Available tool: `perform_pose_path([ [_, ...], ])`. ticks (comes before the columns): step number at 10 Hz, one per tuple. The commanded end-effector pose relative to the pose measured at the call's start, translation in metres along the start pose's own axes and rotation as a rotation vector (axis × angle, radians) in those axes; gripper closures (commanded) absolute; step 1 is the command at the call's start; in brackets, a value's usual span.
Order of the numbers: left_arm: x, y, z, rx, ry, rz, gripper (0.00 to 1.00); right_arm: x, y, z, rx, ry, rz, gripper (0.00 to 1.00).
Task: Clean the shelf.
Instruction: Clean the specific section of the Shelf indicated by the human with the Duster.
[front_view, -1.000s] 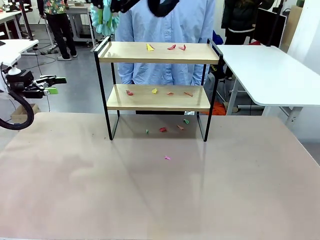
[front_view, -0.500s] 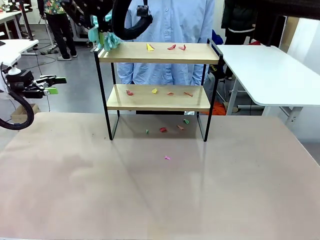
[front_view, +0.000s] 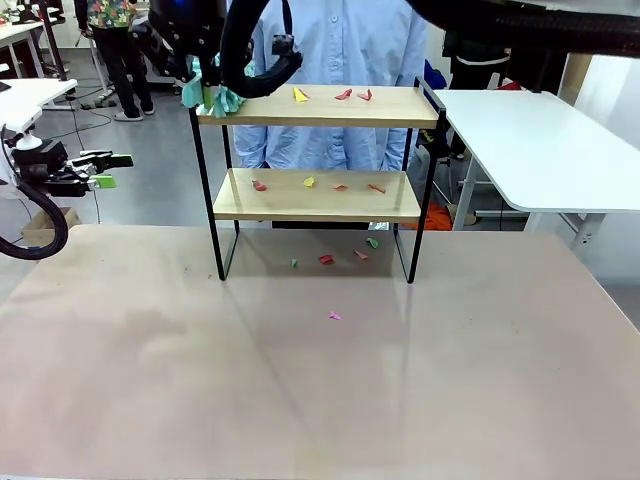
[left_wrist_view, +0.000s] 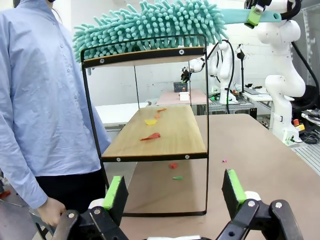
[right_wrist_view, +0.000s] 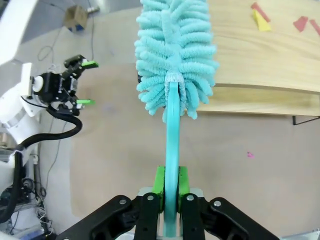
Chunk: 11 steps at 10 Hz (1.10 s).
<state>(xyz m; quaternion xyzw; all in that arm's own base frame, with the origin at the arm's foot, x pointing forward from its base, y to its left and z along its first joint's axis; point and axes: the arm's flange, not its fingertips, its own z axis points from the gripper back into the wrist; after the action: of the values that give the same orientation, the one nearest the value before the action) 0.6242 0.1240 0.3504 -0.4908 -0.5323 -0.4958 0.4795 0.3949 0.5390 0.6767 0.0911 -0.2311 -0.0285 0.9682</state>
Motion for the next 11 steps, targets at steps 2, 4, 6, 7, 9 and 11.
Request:
perform_pose_path([
  [2,0.002,-0.002,0.000,-0.008,0.009,-0.015,0.00,-0.002,-0.001,0.002,-0.020,-0.006,0.007,0.87],
  [4,0.002,-0.002,0.000,-0.008,0.009,-0.015,0.00,0.000,0.000,0.000,-0.003,-0.002,0.002,0.87],
  [6,0.002,-0.002,0.000,-0.008,0.009,-0.015,0.00,0.000,-0.049,0.000,-0.042,0.078,-0.014,0.87],
  [7,0.002,-0.002,0.000,-0.008,0.009,-0.015,0.00,-0.001,-0.073,0.003,-0.049,0.081,-0.045,0.87],
  [9,0.002,-0.002,0.000,-0.008,0.009,-0.015,0.00,-0.001,-0.117,0.008,-0.066,0.080,-0.110,0.87],
  [11,0.002,-0.002,0.000,-0.008,0.009,-0.015,0.00,-0.001,-0.173,0.009,-0.094,0.089,-0.169,0.87],
])
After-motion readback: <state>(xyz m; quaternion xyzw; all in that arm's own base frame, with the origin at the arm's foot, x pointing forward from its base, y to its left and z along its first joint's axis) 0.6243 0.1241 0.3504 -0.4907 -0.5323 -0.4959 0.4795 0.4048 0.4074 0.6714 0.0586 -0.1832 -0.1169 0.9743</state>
